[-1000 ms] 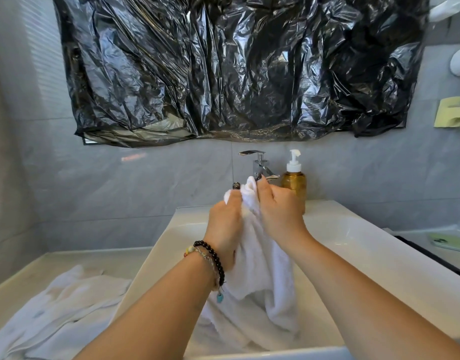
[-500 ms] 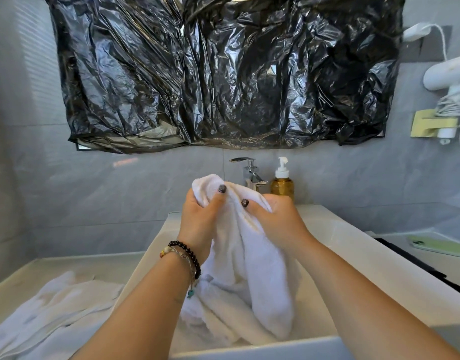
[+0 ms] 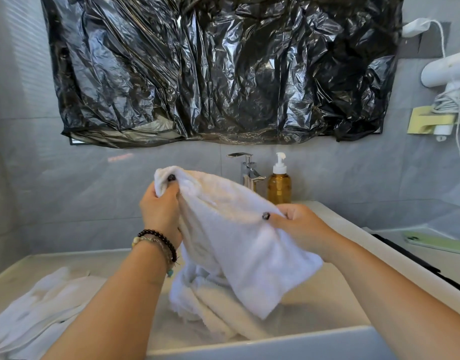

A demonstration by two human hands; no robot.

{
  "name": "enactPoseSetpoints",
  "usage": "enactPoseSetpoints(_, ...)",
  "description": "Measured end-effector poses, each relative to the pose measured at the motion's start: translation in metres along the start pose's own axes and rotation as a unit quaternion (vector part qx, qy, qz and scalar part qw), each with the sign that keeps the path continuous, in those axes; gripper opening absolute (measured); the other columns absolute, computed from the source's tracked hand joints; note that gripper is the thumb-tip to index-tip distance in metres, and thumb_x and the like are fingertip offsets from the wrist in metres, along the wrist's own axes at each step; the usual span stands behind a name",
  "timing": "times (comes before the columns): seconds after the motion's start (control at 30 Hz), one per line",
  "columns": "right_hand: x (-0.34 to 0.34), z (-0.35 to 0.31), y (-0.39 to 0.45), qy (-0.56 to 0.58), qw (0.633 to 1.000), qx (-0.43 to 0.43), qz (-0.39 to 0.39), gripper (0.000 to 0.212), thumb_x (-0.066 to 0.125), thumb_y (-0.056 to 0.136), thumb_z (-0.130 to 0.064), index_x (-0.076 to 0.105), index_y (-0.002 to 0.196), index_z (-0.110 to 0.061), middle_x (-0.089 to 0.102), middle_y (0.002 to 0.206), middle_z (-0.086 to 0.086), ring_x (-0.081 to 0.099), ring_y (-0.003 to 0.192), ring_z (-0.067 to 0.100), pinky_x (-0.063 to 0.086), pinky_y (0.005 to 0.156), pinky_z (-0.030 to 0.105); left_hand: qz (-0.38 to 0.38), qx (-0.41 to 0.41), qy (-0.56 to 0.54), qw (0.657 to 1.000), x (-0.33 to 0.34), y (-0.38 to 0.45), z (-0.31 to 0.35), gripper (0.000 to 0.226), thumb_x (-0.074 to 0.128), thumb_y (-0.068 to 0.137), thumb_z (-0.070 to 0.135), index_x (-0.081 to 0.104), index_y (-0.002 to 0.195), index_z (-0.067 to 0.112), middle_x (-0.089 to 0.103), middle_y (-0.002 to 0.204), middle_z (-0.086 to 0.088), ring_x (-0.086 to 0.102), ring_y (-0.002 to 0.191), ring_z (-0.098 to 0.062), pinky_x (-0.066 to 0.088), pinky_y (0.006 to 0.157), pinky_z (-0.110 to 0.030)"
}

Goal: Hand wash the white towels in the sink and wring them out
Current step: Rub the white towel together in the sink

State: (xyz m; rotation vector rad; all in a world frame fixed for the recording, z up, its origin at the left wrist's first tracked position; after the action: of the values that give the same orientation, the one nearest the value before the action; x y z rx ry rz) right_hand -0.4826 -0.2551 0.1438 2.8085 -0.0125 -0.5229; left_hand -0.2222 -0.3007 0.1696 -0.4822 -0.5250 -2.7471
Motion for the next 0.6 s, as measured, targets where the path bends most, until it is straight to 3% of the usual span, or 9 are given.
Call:
enactPoseSetpoints(0.07, -0.022, -0.007, 0.001, -0.017, 0.996, -0.022, 0.086, 0.029, 0.054, 0.097, -0.018, 0.053, 0.077, 0.002, 0.046, 0.069, 0.004, 0.038, 0.061, 0.012, 0.027, 0.049, 0.021, -0.027, -0.002, 0.023, 0.999, 0.007, -0.003, 0.002, 0.009, 0.06, 0.089, 0.018, 0.067, 0.083, 0.018, 0.058, 0.083, -0.001, 0.051, 0.075, -0.018, 0.041, 0.069, -0.031)
enactPoseSetpoints(0.13, -0.038, -0.011, 0.001, -0.023, 0.989, -0.026, 0.146, 0.032, 0.053, 0.096, -0.02, 0.048, 0.068, -0.006, 0.041, 0.063, 0.001, 0.034, 0.054, 0.011, 0.025, 0.044, 0.019, -0.026, -0.018, 0.058, 0.998, 0.008, -0.006, 0.001, 0.014, 0.06, 0.078, 0.029, 0.06, 0.082, 0.015, 0.048, 0.08, -0.001, 0.042, 0.074, -0.018, 0.034, 0.067, -0.033)
enactPoseSetpoints(0.2, -0.043, -0.013, -0.001, -0.012, 0.985, -0.027, 0.172, 0.038, 0.054, 0.095, -0.021, 0.04, 0.061, -0.015, 0.036, 0.059, 0.0, 0.031, 0.052, 0.012, 0.023, 0.047, 0.023, -0.021, -0.012, 0.118, 0.993, 0.008, -0.012, 0.006, 0.027, 0.059, 0.07, 0.04, 0.052, 0.075, 0.014, 0.041, 0.075, -0.003, 0.037, 0.071, -0.019, 0.029, 0.063, -0.034)
enactPoseSetpoints(0.27, -0.042, -0.016, -0.003, 0.033, 0.984, -0.041, 0.171, 0.036, 0.059, 0.092, -0.024, 0.044, 0.063, -0.009, 0.037, 0.063, 0.005, 0.033, 0.056, 0.015, 0.024, 0.053, 0.026, -0.034, 0.037, 0.205, 0.977, 0.012, -0.018, 0.021, 0.041, 0.056, 0.066, 0.048, 0.037, 0.058, 0.012, 0.031, 0.061, -0.003, 0.03, 0.063, -0.021, 0.023, 0.057, -0.032)
enactPoseSetpoints(0.33, -0.037, -0.019, -0.006, 0.093, 0.983, -0.06, 0.149, 0.038, 0.066, 0.084, -0.033, 0.055, 0.069, 0.0, 0.046, 0.066, 0.008, 0.041, 0.06, 0.017, 0.031, 0.056, 0.027, -0.041, 0.072, 0.345, 0.935, 0.015, -0.026, 0.032, 0.048, 0.05, 0.064, 0.053, 0.032, 0.05, 0.011, 0.031, 0.052, -0.001, 0.03, 0.053, -0.023, 0.022, 0.051, -0.031)
enactPoseSetpoints(0.43, -0.023, -0.023, -0.006, 0.193, 0.976, -0.074, 0.071, 0.029, 0.069, 0.075, -0.029, 0.07, 0.087, -0.003, 0.065, 0.084, 0.015, 0.06, 0.076, 0.024, 0.046, 0.068, 0.03, -0.039, 0.045, 0.486, 0.872, 0.007, -0.025, 0.03, 0.052, 0.044, 0.062, 0.057, 0.054, 0.063, 0.006, 0.055, 0.067, -0.009, 0.051, 0.063, -0.025, 0.034, 0.055, -0.031)
enactPoseSetpoints(0.53, -0.006, -0.027, -0.006, 0.254, 0.965, -0.058, -0.024, 0.034, 0.066, 0.077, -0.019, 0.068, 0.106, -0.003, 0.067, 0.098, 0.014, 0.065, 0.087, 0.026, 0.052, 0.069, 0.031, -0.006, 0.025, 0.573, 0.819, -0.006, -0.021, 0.029, 0.049, 0.054, 0.075, 0.055, 0.059, 0.077, 0.007, 0.058, 0.078, -0.012, 0.053, 0.071, -0.031, 0.044, 0.068, -0.035)
enactPoseSetpoints(0.6, 0.002, -0.031, -0.007, 0.249, 0.964, -0.053, -0.072, 0.037, 0.065, 0.078, -0.016, 0.064, 0.114, -0.006, 0.067, 0.099, 0.01, 0.066, 0.089, 0.024, 0.054, 0.066, 0.031, 0.004, 0.066, 0.592, 0.803, -0.002, -0.022, 0.035, 0.042, 0.057, 0.084, 0.048, 0.062, 0.088, 0.006, 0.062, 0.091, -0.013, 0.055, 0.078, -0.032, 0.047, 0.076, -0.039)
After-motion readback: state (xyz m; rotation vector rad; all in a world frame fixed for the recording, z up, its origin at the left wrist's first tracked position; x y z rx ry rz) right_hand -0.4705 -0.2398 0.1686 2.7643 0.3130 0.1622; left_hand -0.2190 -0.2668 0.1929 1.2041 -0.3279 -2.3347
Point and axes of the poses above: each hand's wrist, its own y-axis towards the middle knuckle, its own x-axis out of the palm, z = x × y, the point moved 10 cm from there along y, towards the middle knuckle
